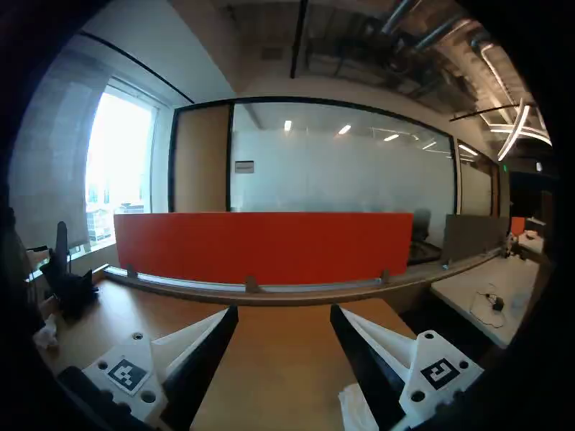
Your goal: Fold towel
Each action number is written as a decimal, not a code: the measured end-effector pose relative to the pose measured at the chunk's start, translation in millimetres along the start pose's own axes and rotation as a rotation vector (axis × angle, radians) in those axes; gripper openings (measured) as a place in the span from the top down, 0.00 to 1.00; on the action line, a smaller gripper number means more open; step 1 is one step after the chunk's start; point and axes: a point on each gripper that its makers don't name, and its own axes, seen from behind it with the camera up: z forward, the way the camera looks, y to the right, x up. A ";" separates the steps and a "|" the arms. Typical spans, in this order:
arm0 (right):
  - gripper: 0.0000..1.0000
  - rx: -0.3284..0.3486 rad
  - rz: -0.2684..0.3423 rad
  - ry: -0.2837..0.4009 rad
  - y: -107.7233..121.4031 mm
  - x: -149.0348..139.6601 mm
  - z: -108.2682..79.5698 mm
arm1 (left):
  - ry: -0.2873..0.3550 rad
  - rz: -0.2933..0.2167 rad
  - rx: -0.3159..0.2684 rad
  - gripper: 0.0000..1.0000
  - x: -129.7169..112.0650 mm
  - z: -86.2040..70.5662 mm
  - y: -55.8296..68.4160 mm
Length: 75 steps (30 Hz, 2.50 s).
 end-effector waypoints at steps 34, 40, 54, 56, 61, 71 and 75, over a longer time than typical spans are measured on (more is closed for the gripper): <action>0.00 0.023 0.007 0.034 -62.5 29.6 3.3 | 0.078 -0.013 -0.005 0.10 -25.0 2.5 -9.9; 0.00 0.031 0.009 0.051 -72.8 26.4 -0.2 | 0.084 0.018 0.005 0.11 -46.7 0.2 -14.4; 0.00 0.054 -0.011 0.036 -98.8 -17.7 5.3 | 0.079 0.038 0.018 0.10 -118.6 -1.7 -26.7; 0.00 0.056 -0.014 0.037 -101.1 -24.4 7.4 | 0.081 0.036 0.024 0.10 -128.0 -2.0 -29.9; 0.00 0.064 -0.013 0.043 -107.7 -40.0 10.6 | 0.082 0.032 0.031 0.10 -151.9 -3.5 -33.5; 0.00 0.072 -0.060 0.042 -116.7 -66.5 13.7 | 0.084 0.026 0.034 0.11 -189.2 -6.8 -32.4; 0.00 0.074 -0.055 0.045 -117.0 -72.2 14.6 | 0.092 0.036 0.037 0.10 -196.1 -7.2 -33.8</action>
